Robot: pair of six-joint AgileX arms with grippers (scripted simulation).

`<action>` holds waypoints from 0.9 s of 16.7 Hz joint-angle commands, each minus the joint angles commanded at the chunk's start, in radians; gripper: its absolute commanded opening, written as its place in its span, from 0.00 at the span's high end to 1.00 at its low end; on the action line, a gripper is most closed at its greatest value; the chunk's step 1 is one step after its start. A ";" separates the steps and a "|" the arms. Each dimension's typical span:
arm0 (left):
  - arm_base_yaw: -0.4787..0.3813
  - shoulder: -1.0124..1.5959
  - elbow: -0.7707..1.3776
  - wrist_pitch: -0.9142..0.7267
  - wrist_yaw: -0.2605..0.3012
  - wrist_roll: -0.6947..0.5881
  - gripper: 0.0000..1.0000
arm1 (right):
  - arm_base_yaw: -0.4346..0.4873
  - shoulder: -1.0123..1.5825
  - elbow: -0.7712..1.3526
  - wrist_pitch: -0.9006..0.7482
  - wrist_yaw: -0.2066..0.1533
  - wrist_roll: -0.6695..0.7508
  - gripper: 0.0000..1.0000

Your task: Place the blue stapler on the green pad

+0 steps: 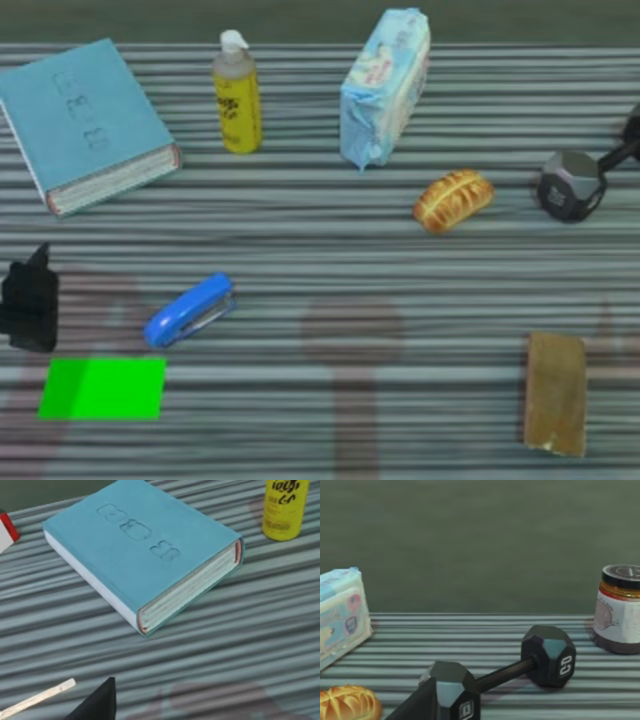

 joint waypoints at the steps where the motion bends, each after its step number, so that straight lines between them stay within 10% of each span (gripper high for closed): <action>1: -0.019 0.103 0.069 -0.057 0.000 0.026 0.00 | 0.000 0.000 0.000 0.000 0.000 0.000 0.00; 15: -0.264 1.247 0.905 -0.709 0.009 0.344 0.00 | 0.000 0.000 0.000 0.000 0.000 0.000 0.00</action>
